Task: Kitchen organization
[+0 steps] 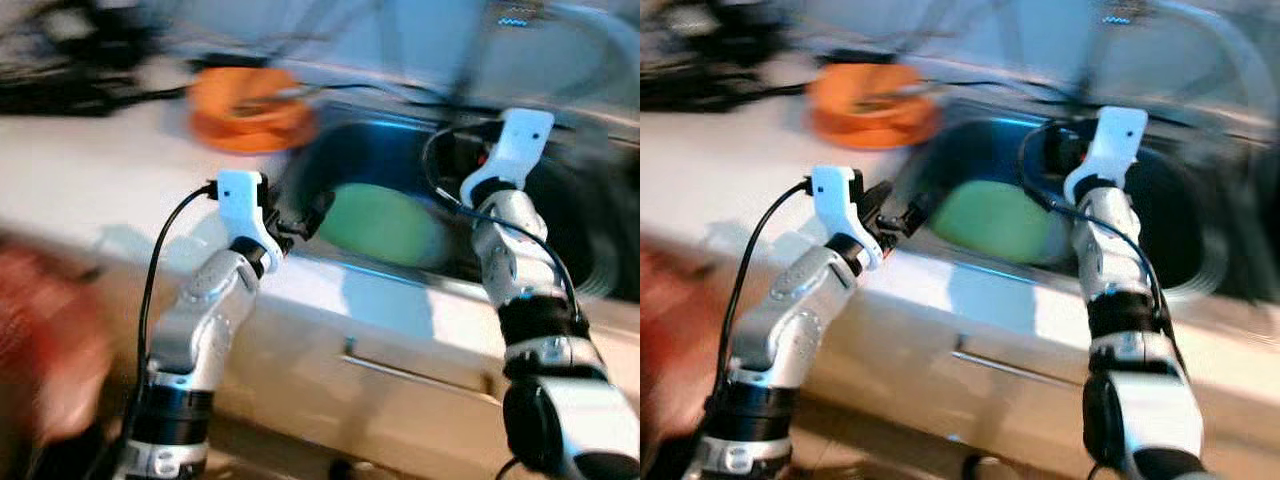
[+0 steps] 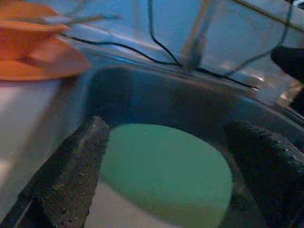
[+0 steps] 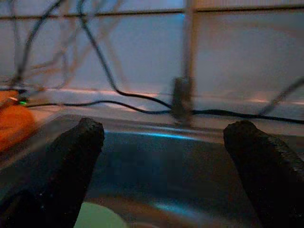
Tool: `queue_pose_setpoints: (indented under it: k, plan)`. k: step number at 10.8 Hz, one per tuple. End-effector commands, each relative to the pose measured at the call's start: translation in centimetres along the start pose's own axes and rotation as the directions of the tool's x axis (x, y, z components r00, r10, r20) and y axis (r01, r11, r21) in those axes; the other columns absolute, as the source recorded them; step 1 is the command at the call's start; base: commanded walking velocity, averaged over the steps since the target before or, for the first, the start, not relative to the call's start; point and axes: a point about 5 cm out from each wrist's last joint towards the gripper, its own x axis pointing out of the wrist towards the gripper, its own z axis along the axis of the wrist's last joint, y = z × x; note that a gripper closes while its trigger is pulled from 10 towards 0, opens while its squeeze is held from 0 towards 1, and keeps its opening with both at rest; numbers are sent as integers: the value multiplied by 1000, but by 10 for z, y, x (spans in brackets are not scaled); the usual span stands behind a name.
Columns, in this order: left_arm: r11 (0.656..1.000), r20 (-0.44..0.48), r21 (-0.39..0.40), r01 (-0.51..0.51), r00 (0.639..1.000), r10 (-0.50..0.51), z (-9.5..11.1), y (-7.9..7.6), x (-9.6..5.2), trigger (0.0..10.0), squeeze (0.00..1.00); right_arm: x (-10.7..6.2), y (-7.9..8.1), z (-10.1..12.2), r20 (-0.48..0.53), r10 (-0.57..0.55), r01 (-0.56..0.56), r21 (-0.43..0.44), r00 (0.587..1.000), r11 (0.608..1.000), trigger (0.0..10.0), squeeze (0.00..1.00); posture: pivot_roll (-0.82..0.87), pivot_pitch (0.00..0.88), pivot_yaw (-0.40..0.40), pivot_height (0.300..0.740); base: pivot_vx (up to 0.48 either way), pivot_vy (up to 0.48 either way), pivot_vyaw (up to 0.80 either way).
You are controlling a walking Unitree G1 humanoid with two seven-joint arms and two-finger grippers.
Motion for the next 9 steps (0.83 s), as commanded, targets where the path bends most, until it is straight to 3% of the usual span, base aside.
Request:
queue_pose_setpoints:
  k: [1,3,9]
  plan:
    - [1000,-9,12,-18,1000,19,-4,-1,0,10000,0,-1,1,1,-5,11,-11,5,1000,1000,10000,0,-3,19,-63,740,0,0,-781]
    - [1000,-6,5,-25,1000,25,-7,-1,2,10000,0,-4,3,-1,-24,25,-25,7,999,1000,10000,0,-11,13,-63,740,0,0,-781]
    - [998,-1,-20,-55,998,55,-9,6,5,10000,0,-7,14,0,-32,83,-83,15,996,996,10000,0,-10,0,-71,740,0,-41,0]
